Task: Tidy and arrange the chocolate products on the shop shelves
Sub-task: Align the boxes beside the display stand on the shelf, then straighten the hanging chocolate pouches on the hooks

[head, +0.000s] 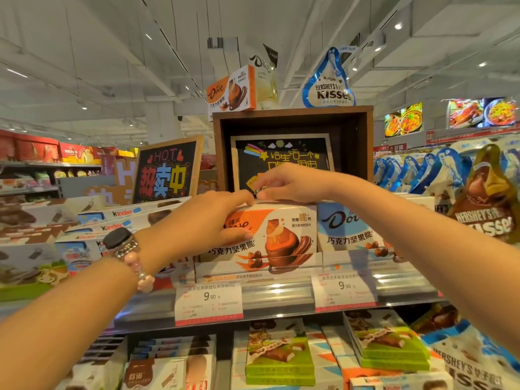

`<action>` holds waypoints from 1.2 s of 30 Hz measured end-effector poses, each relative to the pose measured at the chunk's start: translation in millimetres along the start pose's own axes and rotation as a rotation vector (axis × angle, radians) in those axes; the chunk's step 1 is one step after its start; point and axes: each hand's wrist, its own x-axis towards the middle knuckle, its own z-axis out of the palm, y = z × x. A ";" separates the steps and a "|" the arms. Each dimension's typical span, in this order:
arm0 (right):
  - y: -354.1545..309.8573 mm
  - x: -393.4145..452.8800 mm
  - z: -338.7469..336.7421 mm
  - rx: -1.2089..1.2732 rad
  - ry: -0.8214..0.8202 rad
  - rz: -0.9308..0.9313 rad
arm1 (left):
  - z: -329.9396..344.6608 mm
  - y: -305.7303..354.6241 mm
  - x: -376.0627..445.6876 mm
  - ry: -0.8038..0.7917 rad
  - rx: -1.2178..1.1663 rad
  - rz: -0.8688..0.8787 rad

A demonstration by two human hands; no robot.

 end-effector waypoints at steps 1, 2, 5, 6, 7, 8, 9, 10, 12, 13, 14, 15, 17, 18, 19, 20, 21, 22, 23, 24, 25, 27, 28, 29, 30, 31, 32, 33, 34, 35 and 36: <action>4.4 -5.7 -3.2 0.075 -0.001 0.026 | 0.5 -0.3 -0.3 0.000 -0.023 -0.009; 9.3 -12.0 -7.1 0.133 0.007 0.045 | 0.7 -1.0 -0.1 0.006 -0.036 -0.022; 22.8 -33.9 -16.1 0.122 0.005 0.083 | 0.8 -1.4 1.5 0.012 -0.046 -0.041; 25.9 -40.3 -17.1 0.116 -0.021 0.099 | 0.4 -0.7 2.3 0.006 -0.046 -0.030; 28.0 -45.0 -16.6 0.125 -0.046 0.110 | -0.5 0.3 3.2 -0.001 -0.049 -0.023; 29.0 -48.2 -15.2 0.129 -0.056 0.112 | -1.6 1.0 4.5 -0.008 -0.054 -0.026; 29.5 -49.7 -13.7 0.118 -0.051 0.111 | -2.8 1.5 6.2 -0.012 -0.061 -0.037; 29.7 -50.3 -12.3 0.094 -0.038 0.108 | -4.0 1.8 8.5 -0.015 -0.063 -0.053; 29.2 -50.6 -10.8 0.049 -0.017 0.104 | -6.0 1.5 13.9 -0.024 -0.051 -0.077; 28.5 -50.8 -10.3 0.035 -0.013 0.099 | -6.8 1.5 16.9 -0.033 -0.045 -0.082; 27.1 -51.2 -10.2 0.022 -0.013 0.094 | -7.7 1.5 19.5 -0.044 -0.040 -0.083; 25.4 -52.0 -10.2 0.008 -0.014 0.093 | -8.5 1.6 21.4 -0.053 -0.035 -0.082; 21.1 -52.8 -10.5 -0.033 -0.017 0.098 | -8.9 1.5 23.0 -0.068 -0.028 -0.080; 18.7 -52.8 -10.5 -0.062 -0.018 0.104 | -8.6 0.8 23.2 -0.077 -0.031 -0.079; 16.4 -52.8 -10.2 -0.093 -0.020 0.113 | -7.9 -0.3 23.3 -0.087 -0.038 -0.076; 14.2 -53.2 -9.7 -0.122 -0.019 0.123 | -7.0 -1.2 23.8 -0.098 -0.047 -0.074; 12.9 -54.7 -8.9 -0.144 -0.009 0.132 | -6.6 -2.0 23.6 -0.110 -0.056 -0.073; 11.9 -57.4 -7.5 -0.154 0.014 0.142 | -7.1 -2.5 23.4 -0.119 -0.064 -0.075; 11.0 -62.0 -5.8 -0.139 0.057 0.152 | -7.7 -2.2 23.7 -0.119 -0.067 -0.079; 9.8 -68.4 -4.2 -0.092 0.120 0.158 | -8.3 -1.5 24.7 -0.105 -0.067 -0.081; 8.7 -76.3 -3.2 -0.022 0.198 0.158 | -9.1 0.2 26.1 -0.075 -0.072 -0.078; 8.8 -94.4 -4.6 0.086 0.357 0.142 | -12.6 9.4 30.1 0.018 -0.126 -0.065; 10.0 -104.0 -7.3 0.103 0.425 0.130 | -15.5 16.9 33.1 0.064 -0.173 -0.052; 12.6 -113.6 -10.8 0.112 0.483 0.122 | -18.3 26.3 36.6 0.096 -0.229 -0.034; 15.4 -123.0 -14.5 0.120 0.534 0.116 | -20.6 38.0 40.5 0.118 -0.286 -0.016; 18.9 -132.4 -18.6 0.124 0.576 0.113 | -21.7 50.3 44.8 0.136 -0.342 0.000; 23.1 -141.7 -22.9 0.124 0.612 0.111 | -21.3 62.7 50.5 0.152 -0.393 0.013; 27.9 -151.4 -27.3 0.120 0.643 0.111 | -19.6 75.7 56.5 0.171 -0.437 0.026; 33.2 -161.6 -31.9 0.103 0.672 0.107 | -16.8 89.2 63.1 0.194 -0.474 0.038; 39.1 -172.2 -36.5 0.068 0.706 0.098 | -13.7 103.0 69.4 0.224 -0.509 0.052; 45.5 -183.7 -41.1 0.019 0.747 0.082 | -9.6 116.4 76.3 0.257 -0.545 0.062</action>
